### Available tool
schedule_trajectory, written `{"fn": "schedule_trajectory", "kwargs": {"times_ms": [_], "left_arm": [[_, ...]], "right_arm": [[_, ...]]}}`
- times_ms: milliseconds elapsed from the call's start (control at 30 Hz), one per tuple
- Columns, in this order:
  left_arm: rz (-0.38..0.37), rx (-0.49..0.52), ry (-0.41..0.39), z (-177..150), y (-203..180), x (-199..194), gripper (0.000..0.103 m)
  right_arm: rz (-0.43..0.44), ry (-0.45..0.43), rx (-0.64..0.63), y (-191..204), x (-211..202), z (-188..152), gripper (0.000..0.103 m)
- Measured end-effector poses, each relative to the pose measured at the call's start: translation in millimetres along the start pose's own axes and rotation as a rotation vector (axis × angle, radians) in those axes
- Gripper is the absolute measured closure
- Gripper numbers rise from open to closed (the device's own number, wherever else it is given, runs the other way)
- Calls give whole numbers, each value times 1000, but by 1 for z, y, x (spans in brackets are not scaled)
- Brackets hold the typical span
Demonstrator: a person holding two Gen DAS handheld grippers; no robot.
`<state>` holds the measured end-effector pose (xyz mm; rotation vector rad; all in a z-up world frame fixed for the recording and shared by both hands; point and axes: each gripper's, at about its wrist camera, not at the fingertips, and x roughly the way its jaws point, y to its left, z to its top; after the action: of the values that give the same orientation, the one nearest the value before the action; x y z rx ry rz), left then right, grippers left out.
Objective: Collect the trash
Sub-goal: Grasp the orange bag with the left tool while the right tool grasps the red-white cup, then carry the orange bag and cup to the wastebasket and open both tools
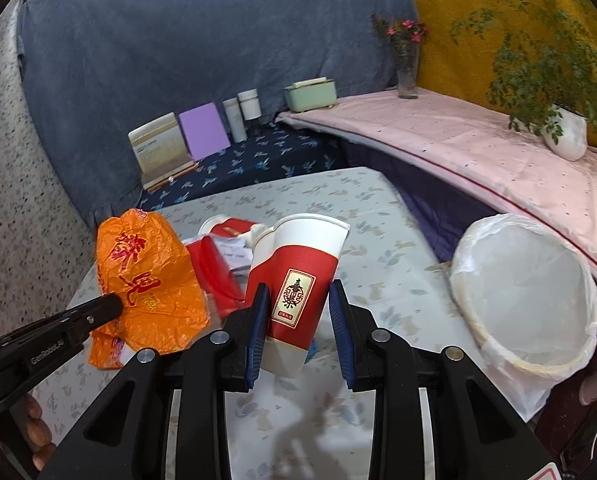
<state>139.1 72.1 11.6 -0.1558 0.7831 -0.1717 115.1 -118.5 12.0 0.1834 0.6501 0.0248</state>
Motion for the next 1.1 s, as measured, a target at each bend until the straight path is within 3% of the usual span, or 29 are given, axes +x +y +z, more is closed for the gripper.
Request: {"fn": "schedule_trajectory", "kwargs": {"times_ms": [267, 633, 900, 1100], "left_arm": [[-64, 80, -20, 8, -55, -8, 95], [-201, 197, -5, 14, -155, 17, 95], [-296, 252, 39, 12, -221, 48, 95], [-334, 281, 88, 6, -252, 71, 93]], "right_arm": [[-64, -53, 47, -43, -27, 5, 74], [-207, -94, 143, -135, -46, 9, 74], [-291, -70, 228, -205, -42, 3, 74], [-316, -45, 252, -226, -34, -3, 73]]}}
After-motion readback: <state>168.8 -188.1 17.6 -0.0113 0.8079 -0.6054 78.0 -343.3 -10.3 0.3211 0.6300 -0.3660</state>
